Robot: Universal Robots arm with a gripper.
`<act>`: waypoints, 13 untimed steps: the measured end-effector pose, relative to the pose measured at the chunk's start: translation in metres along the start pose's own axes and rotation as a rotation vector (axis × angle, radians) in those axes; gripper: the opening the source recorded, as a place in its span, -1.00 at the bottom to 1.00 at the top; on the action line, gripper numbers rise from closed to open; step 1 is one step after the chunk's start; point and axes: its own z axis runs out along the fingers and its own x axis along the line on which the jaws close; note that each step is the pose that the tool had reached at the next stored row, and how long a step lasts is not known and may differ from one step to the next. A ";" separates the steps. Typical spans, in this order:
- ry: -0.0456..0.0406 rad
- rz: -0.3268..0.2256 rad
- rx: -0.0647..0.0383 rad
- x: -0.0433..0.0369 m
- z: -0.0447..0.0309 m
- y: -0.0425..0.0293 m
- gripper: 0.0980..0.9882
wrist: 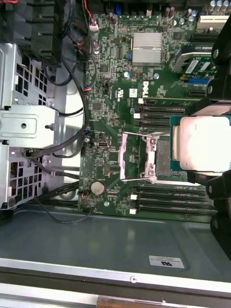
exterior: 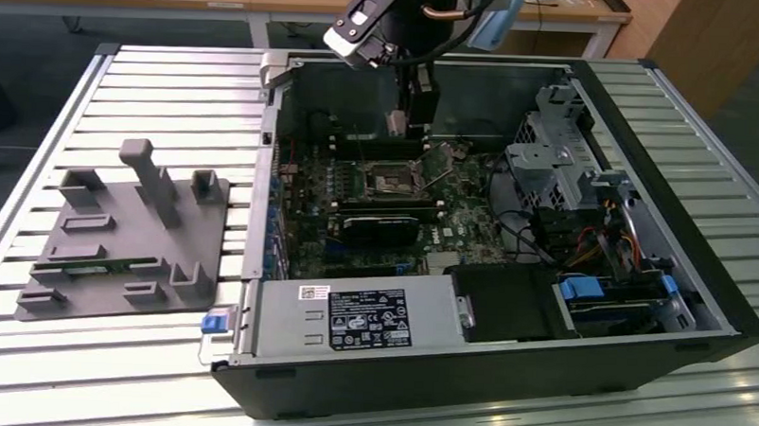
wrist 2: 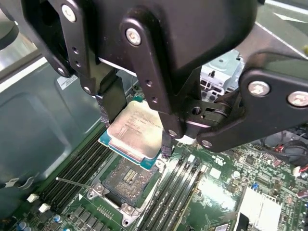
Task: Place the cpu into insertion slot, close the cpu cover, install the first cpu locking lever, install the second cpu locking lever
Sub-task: 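Place the cpu into insertion slot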
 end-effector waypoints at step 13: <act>-0.0005 -0.001 0.000 0.0054 0.0222 -0.0017 0.00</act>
